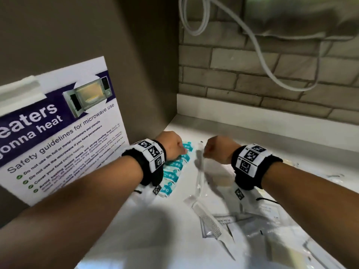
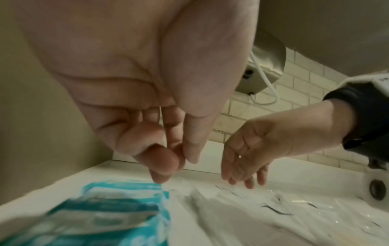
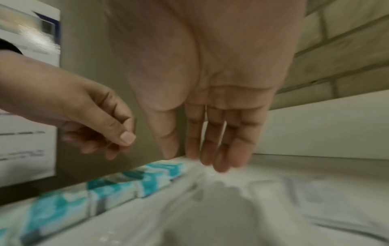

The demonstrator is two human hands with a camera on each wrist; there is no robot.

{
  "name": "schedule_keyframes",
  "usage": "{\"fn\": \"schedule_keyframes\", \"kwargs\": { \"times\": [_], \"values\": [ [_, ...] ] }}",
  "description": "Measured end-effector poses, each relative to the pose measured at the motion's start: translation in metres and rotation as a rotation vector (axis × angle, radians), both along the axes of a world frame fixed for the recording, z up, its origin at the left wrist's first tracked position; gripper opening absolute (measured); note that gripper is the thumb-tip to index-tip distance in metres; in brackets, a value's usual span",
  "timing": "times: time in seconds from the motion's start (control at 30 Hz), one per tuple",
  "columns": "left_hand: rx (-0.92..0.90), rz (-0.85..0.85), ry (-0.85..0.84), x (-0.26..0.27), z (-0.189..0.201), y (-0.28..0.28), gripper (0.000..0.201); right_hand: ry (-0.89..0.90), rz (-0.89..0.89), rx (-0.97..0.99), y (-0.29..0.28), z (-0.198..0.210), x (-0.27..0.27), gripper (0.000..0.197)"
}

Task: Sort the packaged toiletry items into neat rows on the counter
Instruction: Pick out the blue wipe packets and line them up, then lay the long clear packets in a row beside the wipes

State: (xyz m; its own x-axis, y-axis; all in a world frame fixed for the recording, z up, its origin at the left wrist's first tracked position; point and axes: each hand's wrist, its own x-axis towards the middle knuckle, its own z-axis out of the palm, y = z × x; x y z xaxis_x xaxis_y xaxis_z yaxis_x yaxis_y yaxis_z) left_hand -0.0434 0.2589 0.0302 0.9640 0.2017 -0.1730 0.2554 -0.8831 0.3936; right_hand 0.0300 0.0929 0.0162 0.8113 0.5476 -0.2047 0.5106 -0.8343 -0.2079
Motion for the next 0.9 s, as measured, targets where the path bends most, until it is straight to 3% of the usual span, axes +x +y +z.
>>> {"fn": "schedule_keyframes", "kwargs": {
  "times": [0.13, 0.27, 0.4, 0.5, 0.6, 0.7, 0.8, 0.9],
  "values": [
    [0.088, -0.070, 0.068, 0.033, -0.011, -0.039, 0.041, 0.076, -0.155, -0.283, -0.035, -0.008, 0.015, 0.050],
    [0.172, -0.087, 0.114, 0.050, -0.029, -0.065, 0.044, 0.097, -0.277, -0.260, -0.051, -0.027, 0.014, 0.041],
    [0.234, -0.139, 0.167, 0.052, -0.037, -0.074, 0.022, 0.112, -0.333, -0.226, -0.051, -0.047, 0.029, 0.026],
    [0.098, -0.076, 0.151, 0.050, -0.040, -0.073, 0.017, 0.092, -0.251, -0.286, -0.056, -0.065, 0.043, 0.042],
    [-0.023, -0.046, -0.006, 0.044, -0.031, -0.068, 0.015, 0.092, -0.256, -0.199, -0.057, -0.059, 0.041, 0.031],
    [-0.246, -0.143, -0.183, 0.025, -0.014, -0.066, 0.023, 0.082, -0.314, -0.024, -0.061, -0.037, 0.038, 0.029],
    [-0.314, -0.257, -0.156, 0.002, -0.007, -0.068, 0.008, 0.080, -0.375, 0.151, -0.071, -0.008, 0.029, 0.030],
    [-0.266, -0.277, -0.128, -0.011, -0.011, -0.068, 0.010, 0.050, -0.411, 0.384, -0.083, 0.014, 0.013, 0.019]
  ]
}}
